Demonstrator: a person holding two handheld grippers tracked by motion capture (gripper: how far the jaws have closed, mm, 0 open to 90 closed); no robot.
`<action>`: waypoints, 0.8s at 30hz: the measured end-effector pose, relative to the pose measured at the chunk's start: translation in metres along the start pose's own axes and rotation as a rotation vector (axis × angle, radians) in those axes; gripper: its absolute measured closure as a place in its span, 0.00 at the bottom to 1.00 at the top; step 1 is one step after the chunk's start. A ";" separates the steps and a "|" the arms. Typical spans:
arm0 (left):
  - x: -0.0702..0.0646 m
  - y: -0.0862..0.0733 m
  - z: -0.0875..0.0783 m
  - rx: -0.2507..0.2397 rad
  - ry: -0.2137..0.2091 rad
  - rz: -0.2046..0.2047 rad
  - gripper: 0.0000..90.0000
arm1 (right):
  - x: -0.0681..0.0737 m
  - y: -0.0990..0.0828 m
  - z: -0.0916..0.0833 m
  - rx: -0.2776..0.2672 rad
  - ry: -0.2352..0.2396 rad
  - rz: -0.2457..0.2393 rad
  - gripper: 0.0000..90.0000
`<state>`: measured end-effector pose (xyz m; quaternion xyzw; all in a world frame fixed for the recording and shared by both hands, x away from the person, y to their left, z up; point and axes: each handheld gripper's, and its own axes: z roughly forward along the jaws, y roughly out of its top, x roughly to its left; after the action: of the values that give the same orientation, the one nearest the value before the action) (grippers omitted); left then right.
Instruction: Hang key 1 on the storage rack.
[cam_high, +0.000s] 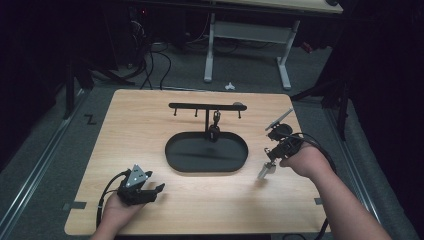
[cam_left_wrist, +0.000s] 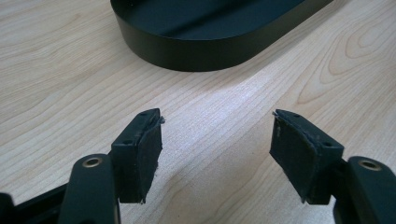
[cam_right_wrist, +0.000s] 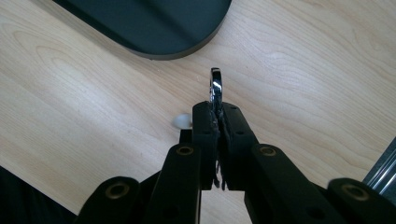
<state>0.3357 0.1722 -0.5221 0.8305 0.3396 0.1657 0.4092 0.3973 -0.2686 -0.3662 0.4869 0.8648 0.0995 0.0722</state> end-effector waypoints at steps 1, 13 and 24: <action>0.000 0.000 0.000 0.001 0.001 0.002 0.38 | 0.000 0.001 -0.002 -0.003 0.001 0.003 0.96; 0.001 -0.001 -0.002 0.001 0.005 -0.006 0.38 | 0.003 0.015 -0.015 -0.020 -0.010 -0.006 0.96; 0.002 -0.002 -0.004 -0.001 0.006 -0.008 0.38 | 0.005 0.034 -0.019 -0.040 0.001 -0.019 0.96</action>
<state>0.3343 0.1764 -0.5215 0.8283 0.3442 0.1666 0.4095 0.4186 -0.2496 -0.3402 0.4769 0.8673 0.1163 0.0826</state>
